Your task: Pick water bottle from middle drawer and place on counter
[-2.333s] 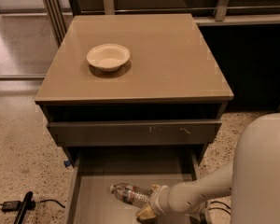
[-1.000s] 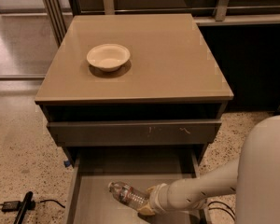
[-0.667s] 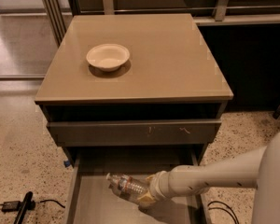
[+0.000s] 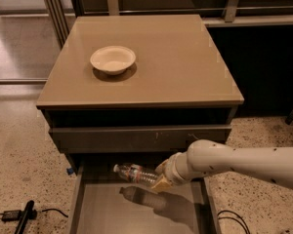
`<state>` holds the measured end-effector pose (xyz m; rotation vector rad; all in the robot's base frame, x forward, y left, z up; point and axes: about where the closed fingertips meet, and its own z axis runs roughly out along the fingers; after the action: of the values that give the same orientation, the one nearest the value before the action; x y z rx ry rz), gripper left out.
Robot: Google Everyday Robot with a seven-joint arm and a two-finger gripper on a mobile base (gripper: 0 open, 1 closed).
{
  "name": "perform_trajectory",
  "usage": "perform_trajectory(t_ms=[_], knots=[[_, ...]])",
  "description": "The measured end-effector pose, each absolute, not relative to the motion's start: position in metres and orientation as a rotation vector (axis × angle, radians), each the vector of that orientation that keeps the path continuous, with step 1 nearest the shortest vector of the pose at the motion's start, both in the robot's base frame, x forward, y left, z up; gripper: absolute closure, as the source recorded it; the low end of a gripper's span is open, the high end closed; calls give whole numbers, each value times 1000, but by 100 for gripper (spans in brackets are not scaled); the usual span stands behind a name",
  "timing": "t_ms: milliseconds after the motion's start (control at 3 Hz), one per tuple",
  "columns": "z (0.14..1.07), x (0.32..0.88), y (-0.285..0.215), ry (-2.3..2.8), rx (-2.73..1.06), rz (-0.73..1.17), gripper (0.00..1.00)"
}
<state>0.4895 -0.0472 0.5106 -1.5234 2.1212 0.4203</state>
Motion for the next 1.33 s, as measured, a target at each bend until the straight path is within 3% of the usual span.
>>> perform_trajectory(t_ms=[667, 1333], knots=[[574, 423, -95, 2159, -1702, 475, 100], [660, 459, -108, 2130, -1704, 377, 100]])
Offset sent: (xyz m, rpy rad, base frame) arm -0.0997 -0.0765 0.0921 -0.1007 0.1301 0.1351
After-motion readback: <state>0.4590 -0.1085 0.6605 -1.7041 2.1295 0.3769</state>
